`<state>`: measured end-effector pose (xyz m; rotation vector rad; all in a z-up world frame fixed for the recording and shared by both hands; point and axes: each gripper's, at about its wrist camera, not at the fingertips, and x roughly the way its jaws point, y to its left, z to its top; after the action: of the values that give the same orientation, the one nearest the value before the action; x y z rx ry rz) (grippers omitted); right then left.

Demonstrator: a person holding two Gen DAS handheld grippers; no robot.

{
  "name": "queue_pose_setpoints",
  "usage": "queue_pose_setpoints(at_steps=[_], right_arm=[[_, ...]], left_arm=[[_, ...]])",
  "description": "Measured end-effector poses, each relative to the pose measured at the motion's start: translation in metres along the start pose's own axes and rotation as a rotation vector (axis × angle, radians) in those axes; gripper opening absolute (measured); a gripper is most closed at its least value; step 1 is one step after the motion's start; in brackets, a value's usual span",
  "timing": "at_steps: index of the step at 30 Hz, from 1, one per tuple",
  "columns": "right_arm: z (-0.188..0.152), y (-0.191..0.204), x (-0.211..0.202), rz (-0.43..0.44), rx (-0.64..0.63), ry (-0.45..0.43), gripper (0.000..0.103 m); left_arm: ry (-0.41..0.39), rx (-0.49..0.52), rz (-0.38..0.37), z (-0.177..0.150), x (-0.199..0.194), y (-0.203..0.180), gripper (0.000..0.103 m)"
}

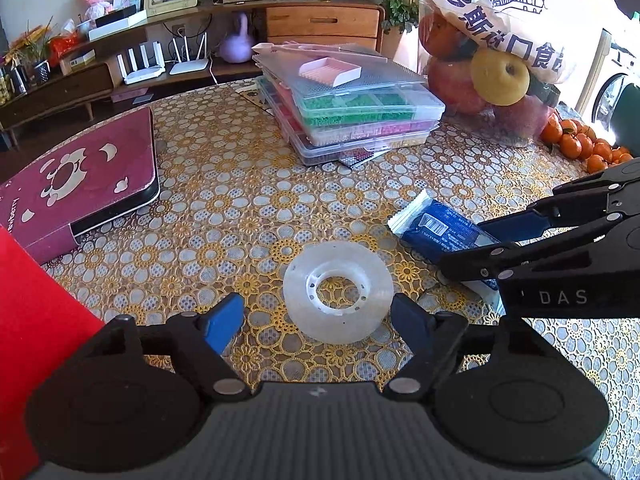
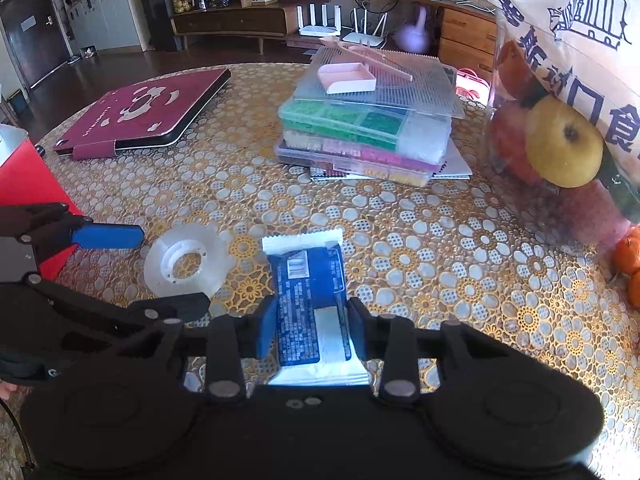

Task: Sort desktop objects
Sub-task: 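Close the left gripper on the tape roll while the right gripper closes on the wipe packet, then carry the tape roll with the left tool while the right tool carries the wipe packet over the box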

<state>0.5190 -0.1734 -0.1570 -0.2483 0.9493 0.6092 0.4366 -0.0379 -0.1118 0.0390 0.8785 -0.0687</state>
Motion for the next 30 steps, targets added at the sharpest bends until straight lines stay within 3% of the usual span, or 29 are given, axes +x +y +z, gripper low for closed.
queue_pose_setpoints(at_steps=[3,15,30], right_arm=[[-0.002,0.001,-0.003,-0.013,0.005,-0.007,0.037],[-0.014,0.003,-0.031,-0.040,0.047,-0.015,0.037],[-0.034,0.022,-0.092,-0.076,0.076,-0.024,0.037]], left_arm=[[-0.013,0.037,-0.011,0.000,-0.003,-0.005,0.057],[-0.008,0.017,-0.048,-0.001,-0.018,-0.007,0.057],[-0.022,0.056,-0.117,-0.007,-0.081,-0.025,0.057]])
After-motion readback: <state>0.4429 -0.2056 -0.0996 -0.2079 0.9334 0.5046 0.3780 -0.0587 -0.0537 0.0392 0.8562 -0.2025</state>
